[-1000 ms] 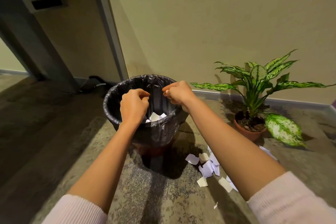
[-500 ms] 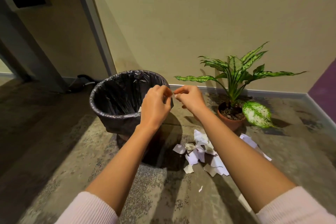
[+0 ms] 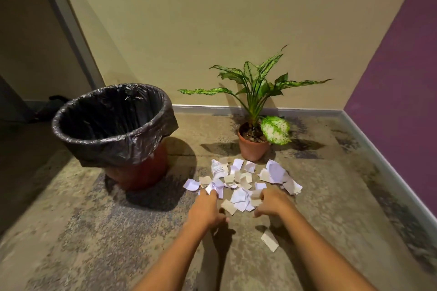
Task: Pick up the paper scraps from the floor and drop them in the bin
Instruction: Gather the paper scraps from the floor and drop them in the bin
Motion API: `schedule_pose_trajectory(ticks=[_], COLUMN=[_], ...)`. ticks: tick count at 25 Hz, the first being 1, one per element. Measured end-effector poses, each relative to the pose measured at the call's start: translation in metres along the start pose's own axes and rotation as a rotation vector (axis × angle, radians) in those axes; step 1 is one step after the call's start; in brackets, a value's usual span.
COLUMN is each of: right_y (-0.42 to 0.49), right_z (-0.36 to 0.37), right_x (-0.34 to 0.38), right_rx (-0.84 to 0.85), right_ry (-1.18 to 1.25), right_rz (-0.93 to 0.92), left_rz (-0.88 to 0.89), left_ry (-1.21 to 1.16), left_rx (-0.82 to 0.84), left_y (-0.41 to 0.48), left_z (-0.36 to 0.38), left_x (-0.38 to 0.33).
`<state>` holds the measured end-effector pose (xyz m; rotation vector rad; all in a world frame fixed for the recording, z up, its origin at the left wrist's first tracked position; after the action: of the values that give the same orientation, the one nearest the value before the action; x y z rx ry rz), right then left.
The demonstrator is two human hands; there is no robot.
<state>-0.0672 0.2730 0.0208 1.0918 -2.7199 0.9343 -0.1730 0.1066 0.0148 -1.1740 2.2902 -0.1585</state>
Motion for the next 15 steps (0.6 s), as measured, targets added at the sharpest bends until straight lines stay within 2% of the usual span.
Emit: schedule_pose_trajectory(ticks=[4,7,15], right_y=[-0.014,-0.025,-0.004], right_z=[0.037,0.060,0.062], right_x=[-0.078,-0.106,-0.076], right_rx=[0.103,0.114,-0.011], right_ry=[-0.079,-0.054,0.051], right_rz=[0.276,0.359,0.180], left_rz=[-0.109,-0.171,-0.127], left_ry=[0.027,-0.006,-0.023], left_rx=[0.021,0.059,-0.070], left_y=[-0.008,-0.013,0.000], left_z=[0.038,0.056,0.056], left_x=[0.025,0.040,0.037])
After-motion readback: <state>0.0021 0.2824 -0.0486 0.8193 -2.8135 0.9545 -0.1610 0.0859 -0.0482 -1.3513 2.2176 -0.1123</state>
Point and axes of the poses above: each hand's wrist, its own y-axis towards the middle knuckle, its own z-axis out of the palm, x = y × z, the point moved 8 cm from there along y, towards the middle knuckle
